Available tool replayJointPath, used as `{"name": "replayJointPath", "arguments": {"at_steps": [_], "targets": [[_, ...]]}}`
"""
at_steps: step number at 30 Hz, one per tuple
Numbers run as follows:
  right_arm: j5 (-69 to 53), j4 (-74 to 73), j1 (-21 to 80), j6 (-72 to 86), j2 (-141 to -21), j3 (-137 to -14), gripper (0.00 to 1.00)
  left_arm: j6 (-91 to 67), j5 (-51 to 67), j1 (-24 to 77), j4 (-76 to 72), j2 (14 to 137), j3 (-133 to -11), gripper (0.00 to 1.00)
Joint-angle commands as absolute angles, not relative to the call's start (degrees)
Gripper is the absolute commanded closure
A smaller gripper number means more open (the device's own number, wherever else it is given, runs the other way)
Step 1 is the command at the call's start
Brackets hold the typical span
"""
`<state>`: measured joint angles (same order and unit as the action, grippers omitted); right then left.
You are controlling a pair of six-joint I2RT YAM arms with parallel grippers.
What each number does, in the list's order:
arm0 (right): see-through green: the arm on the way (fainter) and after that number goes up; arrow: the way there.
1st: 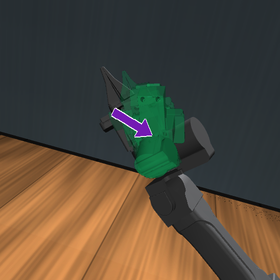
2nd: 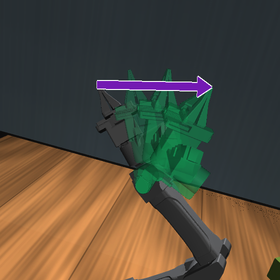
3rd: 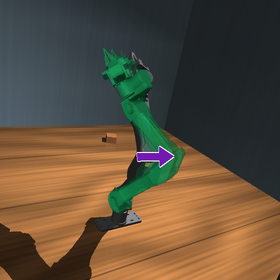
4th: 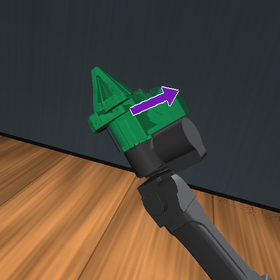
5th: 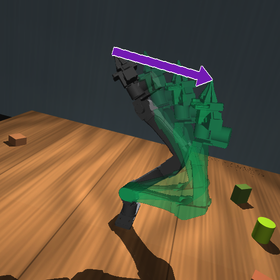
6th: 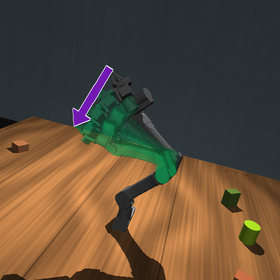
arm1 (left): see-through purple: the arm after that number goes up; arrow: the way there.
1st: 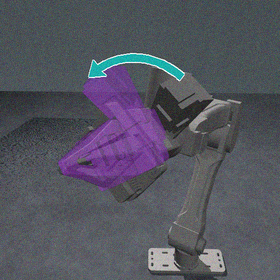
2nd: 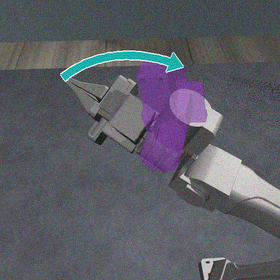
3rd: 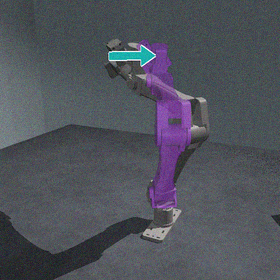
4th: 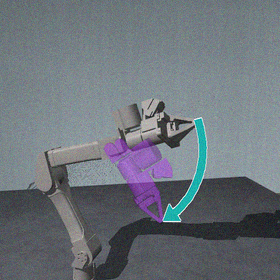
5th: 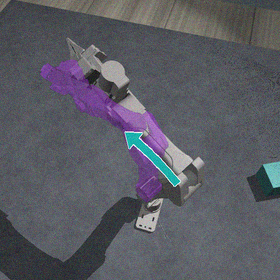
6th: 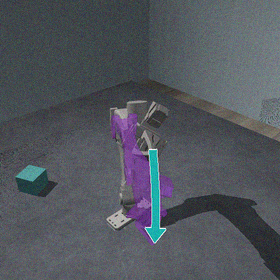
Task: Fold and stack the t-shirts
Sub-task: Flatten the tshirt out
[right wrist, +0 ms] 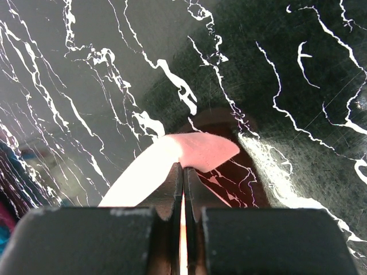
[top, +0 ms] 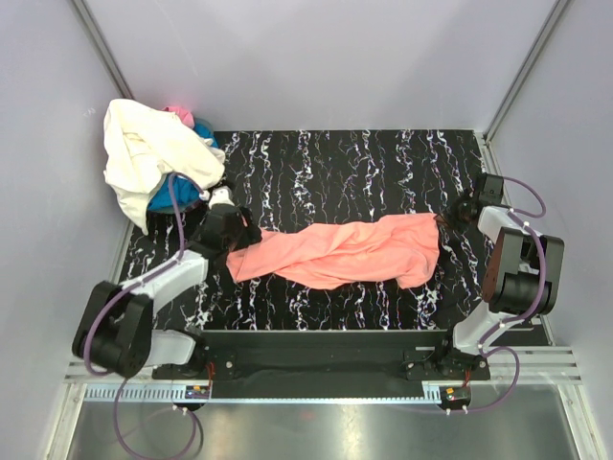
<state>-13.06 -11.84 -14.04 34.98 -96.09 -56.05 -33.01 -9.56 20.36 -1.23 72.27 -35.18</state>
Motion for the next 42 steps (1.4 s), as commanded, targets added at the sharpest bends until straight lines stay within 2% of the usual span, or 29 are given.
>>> {"name": "replayJointPath", "arguments": {"at_steps": [1,8,15,20,25,26,30,33,37,42], "targets": [[-14.4,-10.5,-14.1,35.2,-96.3,-56.8,1.00,-32.4,-5.6,20.5,-3.7,78.2,-36.5,0.31],[-14.7,-10.1,-14.1,35.4,-97.0,-57.0,1.00,-32.6,-4.2,20.5,-6.2,80.7,-34.9,0.35],[-15.2,-9.9,-14.1,35.6,-97.8,-57.0,1.00,-32.4,-5.1,21.8,-6.2,78.8,-33.4,0.45],[-15.3,-9.8,-14.1,35.5,-97.9,-57.0,1.00,-32.7,-4.0,23.0,-4.8,78.8,-34.0,0.49],[-15.3,-9.8,-14.1,35.6,-98.1,-57.0,1.00,-32.9,-4.7,24.3,-4.4,77.7,-33.6,0.70],[-15.3,-9.8,-14.1,35.6,-98.2,-57.0,1.00,-32.8,-5.6,24.3,-4.0,77.5,-34.0,0.80],[-15.5,-9.6,-14.1,35.8,-98.1,-57.0,1.00,-31.8,-7.9,24.9,-1.7,75.6,-35.5,1.00],[-16.6,-9.4,-13.5,35.8,-97.6,-57.0,1.00,-30.7,-9.3,25.3,-0.2,72.0,-36.7,1.00],[-19.9,-10.7,-11.4,35.2,-94.7,-58.4,1.00,-28.7,-11.3,25.4,7.9,58.7,-39.6,1.00],[-21.2,-15.8,-11.1,35.9,-81.9,-59.9,1.00,-27.1,-12.8,25.8,13.8,44.8,-45.7,1.00]]}}
